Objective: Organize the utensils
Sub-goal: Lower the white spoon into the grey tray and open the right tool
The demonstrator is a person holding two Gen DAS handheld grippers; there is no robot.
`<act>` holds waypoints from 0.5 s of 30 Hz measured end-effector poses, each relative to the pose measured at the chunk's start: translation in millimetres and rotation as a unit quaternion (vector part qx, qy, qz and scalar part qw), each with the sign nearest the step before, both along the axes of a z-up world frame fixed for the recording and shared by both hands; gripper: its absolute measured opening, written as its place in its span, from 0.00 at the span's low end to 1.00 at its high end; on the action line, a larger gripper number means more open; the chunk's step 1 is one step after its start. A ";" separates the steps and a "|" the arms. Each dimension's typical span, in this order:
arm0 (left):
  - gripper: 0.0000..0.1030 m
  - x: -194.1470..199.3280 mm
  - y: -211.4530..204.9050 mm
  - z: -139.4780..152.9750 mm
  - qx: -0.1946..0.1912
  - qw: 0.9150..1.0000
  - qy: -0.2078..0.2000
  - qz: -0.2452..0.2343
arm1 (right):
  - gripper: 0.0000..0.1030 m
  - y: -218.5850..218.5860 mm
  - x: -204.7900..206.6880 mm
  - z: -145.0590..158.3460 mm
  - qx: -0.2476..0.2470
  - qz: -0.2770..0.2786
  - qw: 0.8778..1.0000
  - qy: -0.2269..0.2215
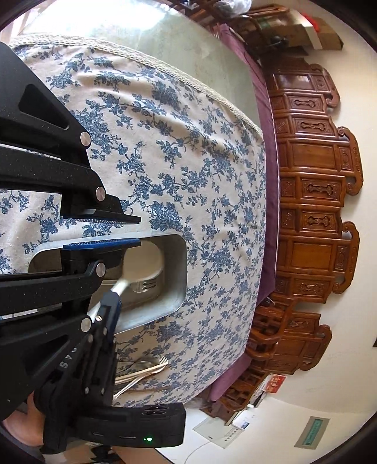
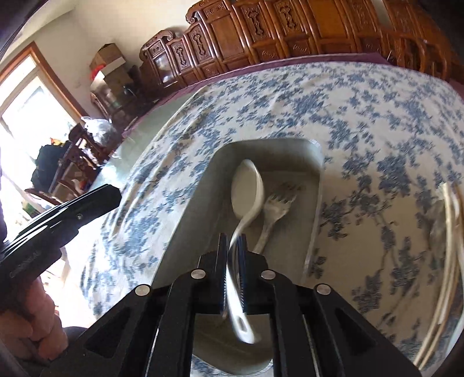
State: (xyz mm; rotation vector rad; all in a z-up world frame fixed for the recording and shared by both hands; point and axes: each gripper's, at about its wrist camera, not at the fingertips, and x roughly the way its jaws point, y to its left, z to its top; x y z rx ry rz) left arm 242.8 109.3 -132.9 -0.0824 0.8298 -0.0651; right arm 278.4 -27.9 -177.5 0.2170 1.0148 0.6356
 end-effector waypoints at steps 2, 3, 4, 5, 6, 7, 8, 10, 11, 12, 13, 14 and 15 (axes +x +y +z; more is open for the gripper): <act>0.08 -1.3 0.3 2.5 -0.003 1.000 -0.004 -0.002 | 0.23 -0.8 -2.3 3.1 0.000 0.004 1.000 -0.009; 0.08 -2.3 -0.2 4.1 -0.004 1.000 -0.006 -0.002 | 0.23 -2.3 -4.1 5.9 -0.002 0.006 1.000 -0.016; 0.08 -3.2 -1.0 5.5 -0.005 1.000 -0.009 -0.004 | 0.23 -4.7 -5.5 8.7 -0.004 0.007 1.000 -0.023; 0.08 -4.2 -2.7 7.4 -0.006 1.000 -0.011 -0.006 | 0.23 -7.2 -6.4 11.3 -0.005 0.008 1.000 -0.027; 0.08 -5.0 -4.2 8.8 -0.007 1.000 -0.013 -0.008 | 0.23 -12.6 -9.4 16.2 -0.009 0.008 0.999 -0.036; 0.09 -5.7 -6.9 10.3 -0.009 1.000 -0.016 -0.010 | 0.23 -17.0 -10.8 19.4 -0.012 0.007 0.999 -0.043; 0.11 -6.0 -9.9 11.1 -0.009 1.000 -0.017 -0.013 | 0.23 -23.6 -13.7 24.0 -0.016 0.008 0.998 -0.053; 0.19 -7.9 -17.6 12.7 -0.007 1.000 -0.021 -0.018 | 0.23 -40.0 -21.2 34.7 -0.032 0.007 0.996 -0.077; 0.23 -8.2 -22.1 13.1 -0.007 0.999 -0.022 -0.023 | 0.23 -51.0 -25.2 40.4 -0.042 0.005 0.995 -0.090; 0.24 -8.5 -26.6 13.0 -0.008 0.999 -0.023 -0.027 | 0.23 -59.0 -26.6 43.5 -0.049 0.003 0.994 -0.097; 0.26 -9.1 -31.8 12.9 -0.009 0.999 -0.024 -0.032 | 0.23 -71.1 -29.9 47.8 -0.058 0.000 0.992 -0.108; 0.26 -8.6 -36.0 12.5 -0.010 0.999 -0.023 -0.037 | 0.23 -82.0 -32.2 50.2 -0.069 -0.005 0.991 -0.114; 0.26 -8.6 -42.1 12.4 -0.009 0.999 -0.022 -0.043 | 0.23 -97.1 -35.1 53.3 -0.082 -0.011 0.989 -0.122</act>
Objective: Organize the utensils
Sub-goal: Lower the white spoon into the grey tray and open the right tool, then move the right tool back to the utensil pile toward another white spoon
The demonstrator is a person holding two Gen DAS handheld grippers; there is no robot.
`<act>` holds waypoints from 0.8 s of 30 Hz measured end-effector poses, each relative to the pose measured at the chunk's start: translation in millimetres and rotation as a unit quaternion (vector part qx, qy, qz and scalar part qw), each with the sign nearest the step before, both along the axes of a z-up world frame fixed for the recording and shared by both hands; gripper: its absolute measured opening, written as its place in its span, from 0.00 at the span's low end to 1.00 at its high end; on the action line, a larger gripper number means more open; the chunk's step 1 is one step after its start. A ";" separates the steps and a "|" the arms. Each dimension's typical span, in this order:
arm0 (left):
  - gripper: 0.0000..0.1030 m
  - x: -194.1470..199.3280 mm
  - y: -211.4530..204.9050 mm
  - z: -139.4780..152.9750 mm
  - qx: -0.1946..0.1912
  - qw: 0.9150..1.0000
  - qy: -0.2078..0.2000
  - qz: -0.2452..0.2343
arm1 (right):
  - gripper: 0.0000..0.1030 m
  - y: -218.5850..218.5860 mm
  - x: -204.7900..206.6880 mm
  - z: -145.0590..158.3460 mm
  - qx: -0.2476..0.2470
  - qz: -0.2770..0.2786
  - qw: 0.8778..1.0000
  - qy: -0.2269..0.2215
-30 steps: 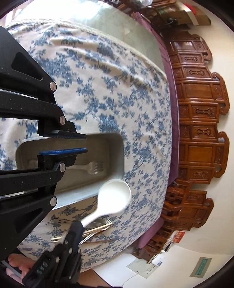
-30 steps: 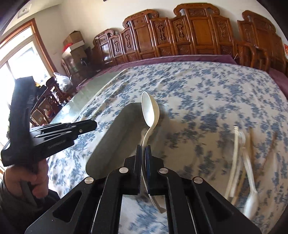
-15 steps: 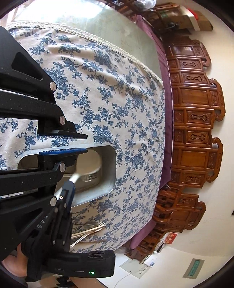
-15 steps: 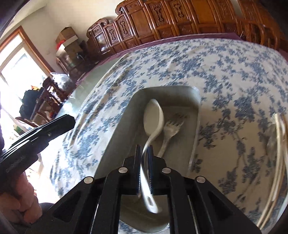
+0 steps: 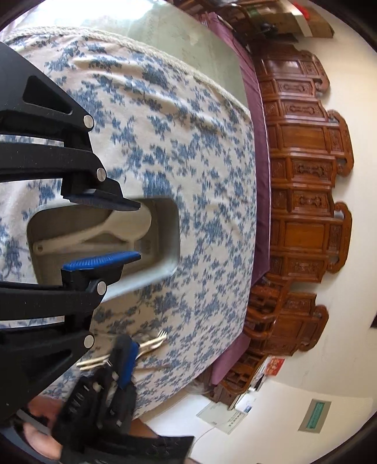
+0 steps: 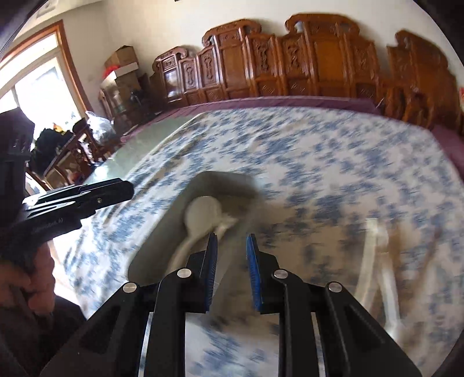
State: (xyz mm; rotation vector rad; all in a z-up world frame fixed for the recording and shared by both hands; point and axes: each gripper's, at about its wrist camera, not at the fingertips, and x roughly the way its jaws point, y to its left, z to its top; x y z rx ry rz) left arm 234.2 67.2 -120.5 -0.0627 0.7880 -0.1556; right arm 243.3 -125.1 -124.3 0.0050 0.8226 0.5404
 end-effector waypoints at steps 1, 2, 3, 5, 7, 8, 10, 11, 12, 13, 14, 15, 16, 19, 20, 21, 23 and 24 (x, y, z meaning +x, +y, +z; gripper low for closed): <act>0.26 -0.6 -7.4 -0.4 0.001 1.000 -0.001 -0.007 | 0.23 -9.3 -0.6 1.4 -0.008 -0.005 1.000 -0.004; 0.26 -1.1 -12.2 -0.8 0.000 1.000 -0.001 -0.011 | 0.23 -23.8 -2.4 3.0 -0.022 -0.014 1.000 -0.010; 0.26 -1.5 -18.3 -1.1 0.000 1.000 -0.001 -0.017 | 0.23 -36.3 -4.3 2.3 -0.034 -0.022 0.999 -0.014; 0.26 -3.2 -32.2 -1.5 0.000 1.000 -0.004 -0.029 | 0.23 -56.5 -5.8 0.1 -0.051 -0.037 0.998 -0.018; 0.26 -5.4 -43.4 -2.2 -0.003 0.999 -0.005 -0.039 | 0.23 -82.2 -10.6 -6.4 -0.073 -0.057 0.996 -0.017; 0.26 -6.8 -47.9 -2.1 -0.004 0.999 -0.006 -0.043 | 0.23 -91.3 -11.7 -10.1 -0.080 -0.064 0.995 -0.014; 0.26 -9.4 -57.3 -1.7 -0.008 0.999 -0.009 -0.051 | 0.23 -108.3 -12.1 -19.9 -0.092 -0.080 0.993 -0.004; 0.26 -11.1 -63.9 -2.1 -0.012 0.998 -0.009 -0.057 | 0.23 -113.7 -11.4 -23.8 -0.092 -0.085 0.992 0.000; 0.26 -12.3 -67.7 -2.6 -0.016 0.998 -0.009 -0.063 | 0.23 -122.1 -11.0 -30.2 -0.093 -0.091 0.991 0.007; 0.26 -13.1 -70.9 -2.8 -0.017 0.998 -0.010 -0.066 | 0.23 -127.7 -9.5 -36.1 -0.094 -0.096 0.991 0.013; 0.26 -14.9 -76.0 -3.8 -0.015 0.997 -0.010 -0.070 | 0.23 -131.9 -10.1 -40.8 -0.094 -0.100 0.990 0.019; 0.26 -16.7 -79.1 -4.5 -0.014 0.997 -0.010 -0.072 | 0.23 -137.4 -9.6 -46.4 -0.095 -0.105 0.990 0.026; 0.26 -17.9 -82.1 -5.6 -0.015 0.997 -0.009 -0.075 | 0.23 -138.9 -9.6 -51.0 -0.093 -0.107 0.989 0.031; 0.26 -21.5 -90.1 -10.5 -0.020 0.996 -0.002 -0.082 | 0.24 -146.2 -8.3 -65.4 -0.088 -0.112 0.989 0.050; 0.26 -22.7 -94.0 -12.6 -0.020 0.996 0.001 -0.085 | 0.27 -148.6 -9.0 -69.4 -0.082 -0.111 0.989 0.056; 0.26 -23.8 -98.3 -15.0 -0.019 0.996 0.004 -0.089 | 0.28 -152.8 -8.9 -74.8 -0.075 -0.112 0.989 0.063; 0.26 -26.6 -107.9 -19.9 -0.015 0.995 0.007 -0.098 | 0.28 -156.2 -9.2 -79.6 -0.064 -0.115 0.989 0.074; 0.26 -27.5 -112.5 -22.0 -0.014 0.994 0.010 -0.104 | 0.28 -160.0 -8.9 -81.0 -0.049 -0.117 0.989 0.079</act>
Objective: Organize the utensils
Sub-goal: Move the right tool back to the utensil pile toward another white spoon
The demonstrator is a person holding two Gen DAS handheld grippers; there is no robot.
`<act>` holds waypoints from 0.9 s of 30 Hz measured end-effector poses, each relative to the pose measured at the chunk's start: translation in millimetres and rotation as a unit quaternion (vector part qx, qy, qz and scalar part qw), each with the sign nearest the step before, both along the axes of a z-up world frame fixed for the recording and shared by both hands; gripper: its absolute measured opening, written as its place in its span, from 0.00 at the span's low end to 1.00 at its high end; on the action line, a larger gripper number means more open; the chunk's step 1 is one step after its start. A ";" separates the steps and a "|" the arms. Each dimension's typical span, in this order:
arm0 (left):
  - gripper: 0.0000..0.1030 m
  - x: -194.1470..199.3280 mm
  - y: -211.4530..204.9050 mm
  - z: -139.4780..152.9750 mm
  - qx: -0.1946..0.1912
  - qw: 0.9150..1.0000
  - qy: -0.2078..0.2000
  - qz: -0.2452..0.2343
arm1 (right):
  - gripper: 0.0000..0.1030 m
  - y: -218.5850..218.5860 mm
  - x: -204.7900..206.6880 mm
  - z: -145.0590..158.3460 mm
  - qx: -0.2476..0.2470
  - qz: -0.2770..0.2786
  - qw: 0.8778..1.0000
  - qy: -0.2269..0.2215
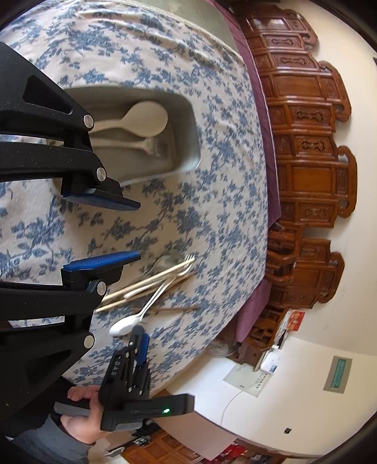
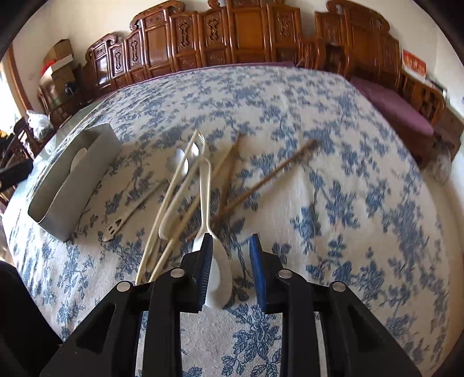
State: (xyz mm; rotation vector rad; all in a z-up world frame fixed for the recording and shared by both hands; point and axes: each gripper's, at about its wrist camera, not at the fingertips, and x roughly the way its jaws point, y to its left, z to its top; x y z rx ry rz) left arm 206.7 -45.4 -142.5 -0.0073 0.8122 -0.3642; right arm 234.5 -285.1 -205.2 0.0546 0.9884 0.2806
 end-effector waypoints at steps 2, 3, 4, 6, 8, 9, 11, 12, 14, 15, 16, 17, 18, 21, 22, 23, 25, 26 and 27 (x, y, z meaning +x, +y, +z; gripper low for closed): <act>0.26 -2.4 -8.8 -4.4 0.007 1.000 0.004 -0.012 | 0.28 -2.7 -0.3 -0.9 0.022 -0.002 1.000 0.007; 0.26 -3.8 -13.0 -6.4 0.011 1.000 0.003 -0.016 | 0.28 -2.5 -0.1 -1.1 0.025 -0.002 1.000 0.008; 0.26 -4.7 -16.6 -8.1 0.014 1.000 0.004 -0.020 | 0.28 -3.1 -0.3 -1.9 0.030 -0.002 1.000 0.008; 0.26 -6.4 -20.1 -10.5 0.016 1.000 0.005 -0.025 | 0.28 -4.5 -0.5 -2.0 0.037 -0.002 0.999 0.010; 0.26 -7.6 -22.8 -12.4 0.018 0.999 0.006 -0.027 | 0.28 -4.7 -0.4 -2.6 0.050 -0.001 0.999 0.014; 0.26 -7.5 -23.0 -13.3 0.019 0.999 0.007 -0.027 | 0.28 -4.1 -0.4 -3.0 0.056 0.002 0.998 0.016; 0.26 -6.9 -23.2 -15.6 0.021 0.999 0.010 -0.027 | 0.28 -2.9 -0.3 -3.5 0.060 0.006 0.998 0.019; 0.26 -6.9 -23.3 -16.0 0.021 0.999 0.011 -0.027 | 0.28 -0.6 -0.8 -4.2 0.059 0.009 0.998 0.022; 0.26 -6.6 -22.9 -17.3 0.023 0.999 0.012 -0.026 | 0.28 2.7 -1.1 -4.9 0.058 0.016 0.998 0.022; 0.26 -6.2 -22.9 -17.9 0.024 0.999 0.013 -0.025 | 0.28 4.6 -1.2 -5.4 0.056 0.018 0.998 0.025; 0.26 -5.9 -22.5 -18.9 0.025 0.999 0.014 -0.025 | 0.28 5.9 -1.3 -6.4 0.054 0.020 0.998 0.027; 0.26 -5.3 -22.1 -19.6 0.026 0.999 0.015 -0.024 | 0.28 7.1 -1.9 -6.5 0.051 0.021 0.998 0.026; 0.26 -5.1 -21.6 -20.3 0.026 0.999 0.016 -0.024 | 0.28 9.8 -3.5 -4.8 0.051 0.025 0.998 0.024; 0.26 -4.0 -20.8 -21.0 0.028 0.999 0.016 -0.024 | 0.22 16.9 -7.7 -2.0 0.052 0.040 0.998 0.020; 0.26 -3.9 -20.8 -21.1 0.028 0.999 0.016 -0.024 | 0.21 20.9 -9.5 -1.9 0.049 0.046 0.998 0.020; 0.26 -3.9 -20.9 -21.4 0.028 0.999 0.016 -0.024 | 0.21 24.4 -11.0 -2.3 0.045 0.052 0.997 0.020; 0.26 -3.4 -20.9 -21.8 0.029 0.999 0.017 -0.024 | 0.21 29.3 -12.8 -1.7 0.036 0.059 0.997 0.017; 0.26 -3.2 -21.3 -22.5 0.029 0.999 0.018 -0.024 | 0.21 30.0 -12.5 -2.1 0.039 0.060 0.997 0.019; 0.26 -3.1 -21.6 -23.2 0.030 0.999 0.018 -0.024 | 0.21 30.2 -12.2 -2.3 0.044 0.060 0.997 0.022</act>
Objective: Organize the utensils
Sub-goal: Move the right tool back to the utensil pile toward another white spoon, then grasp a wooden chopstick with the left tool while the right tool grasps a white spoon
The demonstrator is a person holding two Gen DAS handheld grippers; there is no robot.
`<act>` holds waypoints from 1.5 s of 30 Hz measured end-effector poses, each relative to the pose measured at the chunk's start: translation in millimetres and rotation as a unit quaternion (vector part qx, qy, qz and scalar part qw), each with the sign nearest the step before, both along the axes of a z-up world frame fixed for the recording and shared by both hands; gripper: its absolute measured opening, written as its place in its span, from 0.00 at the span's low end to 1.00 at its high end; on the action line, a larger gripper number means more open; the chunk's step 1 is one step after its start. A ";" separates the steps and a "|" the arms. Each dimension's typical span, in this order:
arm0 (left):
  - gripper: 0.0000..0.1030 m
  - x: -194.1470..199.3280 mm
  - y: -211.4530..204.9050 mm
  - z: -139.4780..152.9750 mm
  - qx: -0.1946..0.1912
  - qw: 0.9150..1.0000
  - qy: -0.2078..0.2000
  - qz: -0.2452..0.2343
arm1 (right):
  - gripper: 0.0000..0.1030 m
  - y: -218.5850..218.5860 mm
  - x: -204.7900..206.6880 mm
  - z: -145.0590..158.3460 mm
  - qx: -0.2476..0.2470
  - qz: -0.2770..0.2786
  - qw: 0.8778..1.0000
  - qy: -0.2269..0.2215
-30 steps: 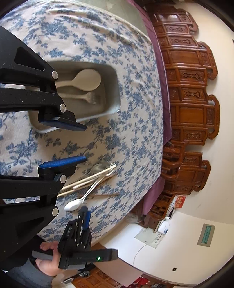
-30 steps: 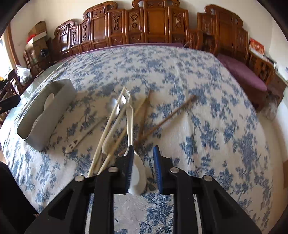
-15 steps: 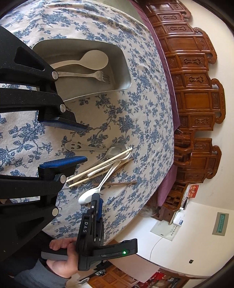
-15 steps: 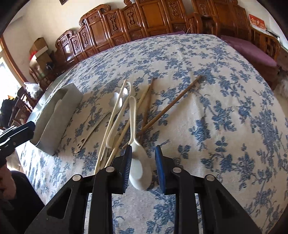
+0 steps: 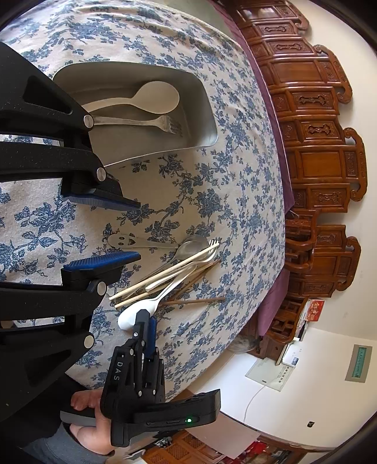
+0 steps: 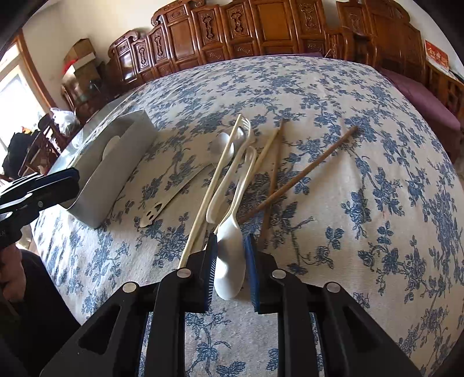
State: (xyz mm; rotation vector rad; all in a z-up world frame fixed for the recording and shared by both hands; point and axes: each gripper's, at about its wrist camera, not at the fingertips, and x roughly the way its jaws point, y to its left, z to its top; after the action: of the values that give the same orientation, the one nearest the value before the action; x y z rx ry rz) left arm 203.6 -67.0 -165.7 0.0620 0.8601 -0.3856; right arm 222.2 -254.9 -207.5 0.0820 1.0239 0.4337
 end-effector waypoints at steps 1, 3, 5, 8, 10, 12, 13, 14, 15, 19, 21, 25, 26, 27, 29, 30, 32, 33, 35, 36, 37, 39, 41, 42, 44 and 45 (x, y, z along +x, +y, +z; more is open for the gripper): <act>0.26 0.2 -0.1 -1.0 0.002 1.000 0.001 0.000 | 0.21 0.3 0.2 0.0 0.002 0.001 1.000 0.002; 0.26 0.3 -1.5 -2.8 0.004 1.000 0.002 0.001 | 0.20 5.5 -1.1 1.4 0.004 0.013 1.000 -0.001; 0.26 0.7 -1.6 -4.6 0.007 1.000 0.002 0.003 | 0.16 10.5 -2.7 3.5 0.004 0.022 1.000 -0.007; 0.26 1.7 -1.8 -7.1 0.010 1.000 0.003 0.006 | 0.06 18.7 -6.3 8.7 0.004 0.035 0.999 -0.020; 0.26 3.1 -1.9 -9.0 0.012 1.000 0.005 0.008 | 0.02 23.1 -7.4 8.1 -0.005 0.038 0.999 -0.022; 0.26 4.0 -2.5 -9.9 0.014 1.000 0.005 0.009 | 0.02 27.8 -7.6 7.5 -0.010 0.046 0.999 -0.022; 0.26 4.2 -3.1 -10.8 0.016 1.000 0.005 0.009 | 0.02 30.1 -8.1 7.6 -0.015 0.048 0.998 -0.025; 0.26 4.1 -3.9 -11.3 0.017 1.000 0.006 0.009 | 0.02 31.1 -7.9 7.9 -0.016 0.050 0.998 -0.026; 0.26 3.6 -4.8 -11.9 0.018 1.000 0.006 0.008 | 0.02 30.9 -7.8 8.2 -0.014 0.051 0.998 -0.026; 0.26 3.5 -8.7 -15.9 0.020 1.000 0.009 0.006 | 0.02 23.8 -8.2 15.7 -0.003 0.038 0.999 -0.038; 0.26 4.5 -11.8 -18.9 0.020 1.000 0.013 0.005 | 0.02 17.6 -6.8 19.0 0.003 0.028 0.999 -0.044; 0.26 7.7 -22.8 -22.8 0.016 1.000 0.016 -0.002 | 0.02 3.5 0.4 19.9 0.001 0.000 0.999 -0.045; 0.26 8.9 -25.7 -23.7 0.016 1.000 0.016 -0.003 | 0.02 1.4 1.1 19.0 0.001 -0.003 0.999 -0.044; 0.26 10.2 -28.8 -25.0 0.013 1.000 0.018 -0.004 | 0.02 -2.0 2.7 18.0 0.003 -0.005 0.999 -0.042; 0.26 13.5 -35.1 -28.6 0.008 1.000 0.024 -0.007 | 0.02 -6.5 6.0 14.5 0.001 -0.009 0.999 -0.036; 0.26 15.2 -38.2 -30.1 0.008 1.000 0.025 -0.008 | 0.02 -10.1 8.2 12.8 0.000 -0.012 0.999 -0.033; 0.26 17.8 -44.9 -33.7 0.010 0.999 0.028 -0.012 | 0.02 -15.9 12.0 10.8 0.000 -0.020 0.999 -0.031; 0.26 19.2 -48.4 -35.8 0.011 0.999 0.031 -0.014 | 0.02 -20.3 14.3 10.4 0.003 -0.026 0.999 -0.030; 0.26 21.8 -54.1 -39.8 0.010 0.999 0.037 -0.020 | 0.02 -26.4 16.8 9.4 0.008 -0.036 0.999 -0.027; 0.25 23.4 -56.5 -42.2 0.007 0.999 0.042 -0.022 | 0.02 -28.8 18.1 9.2 0.009 -0.040 0.999 -0.026; 0.24 25.6 -60.3 -45.9 0.005 0.998 0.050 -0.025 | 0.02 -30.4 19.0 8.9 0.011 -0.043 0.999 -0.025; 0.21 28.1 -67.0 -52.3 0.004 0.998 0.059 -0.030 | 0.02 -32.0 19.4 9.5 0.015 -0.046 0.999 -0.026; 0.17 31.4 -74.0 -58.3 0.010 0.997 0.064 -0.031 | 0.02 -32.1 19.2 10.1 0.016 -0.046 0.998 -0.028; 0.15 32.9 -76.3 -61.0 0.009 0.997 0.069 -0.030 | 0.02 -31.8 19.0 10.0 0.015 -0.046 0.998 -0.028; 0.12 37.0 -79.8 -66.4 0.003 0.996 0.081 -0.028 | 0.02 -32.0 19.0 10.2 0.018 -0.046 0.998 -0.028; 0.12 39.4 -81.2 -68.7 0.000 0.996 0.085 -0.026 | 0.02 -31.7 19.4 10.1 0.019 -0.046 0.998 -0.028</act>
State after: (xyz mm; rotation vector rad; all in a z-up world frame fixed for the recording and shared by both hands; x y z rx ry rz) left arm 243.0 -148.2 -234.3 0.0514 1.0281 -0.4444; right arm 241.6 -286.6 -197.4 0.1498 0.9539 0.3691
